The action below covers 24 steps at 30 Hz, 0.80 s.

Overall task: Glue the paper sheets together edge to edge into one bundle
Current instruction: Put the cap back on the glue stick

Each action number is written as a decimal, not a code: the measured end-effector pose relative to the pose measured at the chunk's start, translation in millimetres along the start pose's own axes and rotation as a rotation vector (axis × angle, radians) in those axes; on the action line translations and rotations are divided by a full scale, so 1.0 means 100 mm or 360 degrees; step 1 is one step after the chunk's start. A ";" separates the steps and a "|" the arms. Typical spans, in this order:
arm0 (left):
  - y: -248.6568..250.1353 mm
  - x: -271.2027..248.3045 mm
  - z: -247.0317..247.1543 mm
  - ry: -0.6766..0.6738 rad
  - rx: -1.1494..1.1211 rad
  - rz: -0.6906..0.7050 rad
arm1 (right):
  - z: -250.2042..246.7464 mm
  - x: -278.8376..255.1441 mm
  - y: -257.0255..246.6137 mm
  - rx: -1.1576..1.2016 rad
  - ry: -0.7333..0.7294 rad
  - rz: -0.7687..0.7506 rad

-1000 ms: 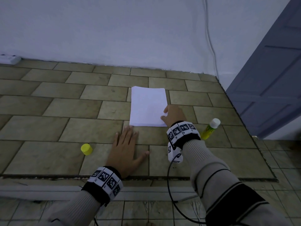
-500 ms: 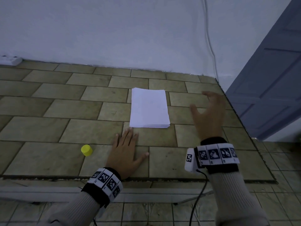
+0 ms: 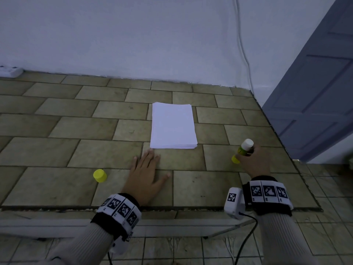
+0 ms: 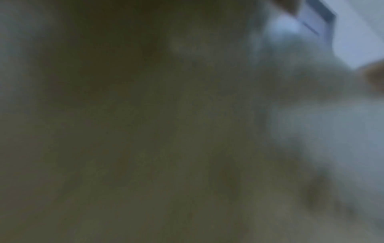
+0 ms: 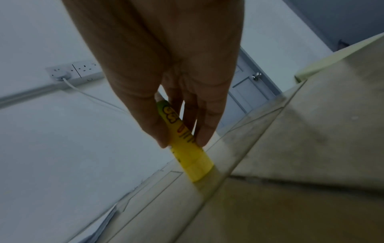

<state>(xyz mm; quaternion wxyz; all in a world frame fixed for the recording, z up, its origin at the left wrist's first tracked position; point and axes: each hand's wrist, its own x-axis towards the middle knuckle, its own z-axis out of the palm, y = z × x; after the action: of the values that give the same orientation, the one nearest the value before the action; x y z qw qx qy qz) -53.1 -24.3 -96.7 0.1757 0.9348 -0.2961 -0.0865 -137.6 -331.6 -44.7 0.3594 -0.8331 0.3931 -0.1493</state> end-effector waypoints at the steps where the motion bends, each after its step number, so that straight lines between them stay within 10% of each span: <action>1: 0.00 0.01 -0.04 -0.0040 -0.0065 -0.0028 | -0.01 0.00 -0.02 -0.0025 -0.0002 -0.0029; 16: 0.54 0.29 -0.84 0.0142 -0.1482 0.0060 | 0.43 -0.50 -0.98 0.0363 -0.0512 -0.0954; 24: 0.40 0.30 -0.70 0.0243 -0.2015 -0.0223 | 0.66 -0.62 -0.97 0.0604 -0.0738 -0.0708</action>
<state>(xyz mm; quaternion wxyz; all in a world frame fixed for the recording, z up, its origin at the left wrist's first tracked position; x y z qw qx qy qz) -31.0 -52.4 -18.6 0.7083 0.6708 -0.1127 -0.1891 -89.3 -211.0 -19.8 0.5456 -0.8284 0.0759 -0.1014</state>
